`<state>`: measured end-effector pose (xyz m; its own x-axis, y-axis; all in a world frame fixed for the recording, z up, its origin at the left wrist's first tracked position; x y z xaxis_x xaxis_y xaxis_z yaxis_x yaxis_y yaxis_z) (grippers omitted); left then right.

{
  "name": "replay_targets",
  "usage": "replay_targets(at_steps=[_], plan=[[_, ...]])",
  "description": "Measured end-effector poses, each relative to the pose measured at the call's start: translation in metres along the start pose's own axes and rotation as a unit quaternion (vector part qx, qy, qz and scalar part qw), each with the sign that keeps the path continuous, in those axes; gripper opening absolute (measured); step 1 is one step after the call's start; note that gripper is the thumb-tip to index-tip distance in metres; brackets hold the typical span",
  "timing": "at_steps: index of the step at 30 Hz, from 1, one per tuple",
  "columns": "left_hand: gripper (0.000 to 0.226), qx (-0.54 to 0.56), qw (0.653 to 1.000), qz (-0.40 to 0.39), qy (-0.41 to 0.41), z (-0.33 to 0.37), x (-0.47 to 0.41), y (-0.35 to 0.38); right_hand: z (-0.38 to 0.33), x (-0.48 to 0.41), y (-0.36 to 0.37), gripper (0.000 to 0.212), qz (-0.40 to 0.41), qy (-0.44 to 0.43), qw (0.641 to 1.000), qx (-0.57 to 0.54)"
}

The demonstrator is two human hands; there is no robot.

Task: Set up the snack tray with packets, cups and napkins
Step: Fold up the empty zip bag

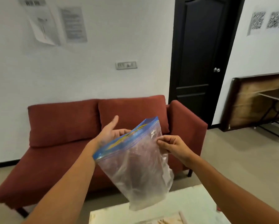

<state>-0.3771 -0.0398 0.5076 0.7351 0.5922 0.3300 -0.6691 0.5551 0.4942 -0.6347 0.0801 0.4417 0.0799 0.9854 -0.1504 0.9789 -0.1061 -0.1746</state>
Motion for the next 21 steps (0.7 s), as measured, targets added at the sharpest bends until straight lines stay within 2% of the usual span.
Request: replay_targets(at_steps=[2,3,5,7,9,10,12,14,16,21], plan=[[0.118,0.123,0.987,-0.103,0.008,-0.002,0.010,-0.004,-0.015,-0.003,-0.013,0.014,0.059,-0.016,0.998,-0.007],[0.128,0.152,0.980,-0.129,0.024,-0.007,0.014,-0.008,-0.022,-0.004,-0.019,0.014,0.086,-0.023,0.996,-0.005],[0.132,0.117,0.983,-0.123,0.070,-0.018,0.014,-0.010,-0.037,-0.008,-0.033,0.017,0.132,-0.035,0.990,-0.016],[0.101,-0.006,0.989,-0.050,0.141,-0.028,0.008,-0.005,-0.051,-0.011,-0.044,0.018,0.153,-0.038,0.987,-0.037],[0.055,-0.171,0.963,0.035,0.208,-0.031,0.003,0.007,-0.065,-0.014,-0.054,0.018,0.163,-0.043,0.984,-0.058],[0.040,-0.214,0.945,0.066,0.240,-0.032,0.001,0.015,-0.071,-0.015,-0.059,0.018,0.159,-0.046,0.984,-0.064],[0.018,-0.223,0.921,0.114,0.299,-0.030,0.003,0.030,-0.079,-0.014,-0.070,0.022,0.112,-0.052,0.990,-0.074],[0.012,-0.201,0.909,0.140,0.337,-0.026,0.007,0.045,-0.083,-0.008,-0.082,0.035,0.028,-0.043,0.996,-0.077],[0.013,-0.204,0.898,0.157,0.356,-0.019,0.010,0.060,-0.084,-0.002,-0.091,0.041,-0.014,-0.021,0.999,-0.044],[0.015,-0.309,0.853,0.155,0.390,-0.005,0.014,0.078,-0.081,-0.001,-0.106,0.020,0.009,-0.023,1.000,-0.007]])
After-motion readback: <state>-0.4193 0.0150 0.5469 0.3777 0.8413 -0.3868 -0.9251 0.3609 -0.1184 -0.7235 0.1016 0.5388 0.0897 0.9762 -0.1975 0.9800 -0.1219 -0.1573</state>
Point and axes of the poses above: each hand's wrist, its own x-axis away from the middle knuckle, its own y-axis out of the palm, z = x × y, the point moved 1 cm from there along -x, towards the middle knuckle, and after that the axes turned 8 degrees about x, right-handed, at the moved point
